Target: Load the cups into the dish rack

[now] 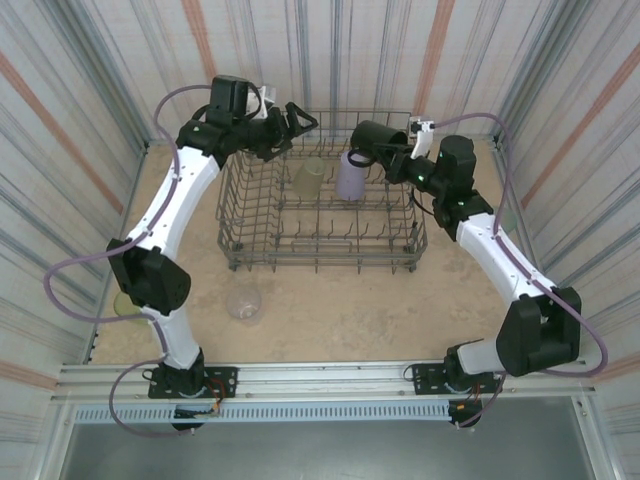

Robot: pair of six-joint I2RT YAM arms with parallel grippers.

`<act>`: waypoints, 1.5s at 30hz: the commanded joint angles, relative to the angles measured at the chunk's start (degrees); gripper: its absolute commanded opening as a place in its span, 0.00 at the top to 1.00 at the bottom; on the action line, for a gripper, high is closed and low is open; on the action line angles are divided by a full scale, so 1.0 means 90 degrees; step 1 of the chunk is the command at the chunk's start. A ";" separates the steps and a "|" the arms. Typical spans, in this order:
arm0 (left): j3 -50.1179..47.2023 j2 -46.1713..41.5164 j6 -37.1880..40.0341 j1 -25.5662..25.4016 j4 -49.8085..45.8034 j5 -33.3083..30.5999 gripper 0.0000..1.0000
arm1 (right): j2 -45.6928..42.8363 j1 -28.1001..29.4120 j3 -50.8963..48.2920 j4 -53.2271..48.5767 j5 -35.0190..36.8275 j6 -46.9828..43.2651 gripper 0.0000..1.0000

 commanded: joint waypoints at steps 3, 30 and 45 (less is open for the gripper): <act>0.0602 0.0301 -0.0961 0.0023 0.0739 0.0786 0.01 | 0.0329 -0.0091 0.0204 0.1978 -0.0897 0.0696 1.00; 0.0523 0.0861 -0.2731 -0.0395 0.2172 0.0964 0.01 | 0.1178 0.0165 0.0137 0.4534 -0.1071 0.2216 1.00; 0.0448 0.0884 -0.2782 -0.0516 0.2107 0.0850 0.01 | 0.0942 0.0282 0.0008 0.4533 -0.0644 0.1746 1.00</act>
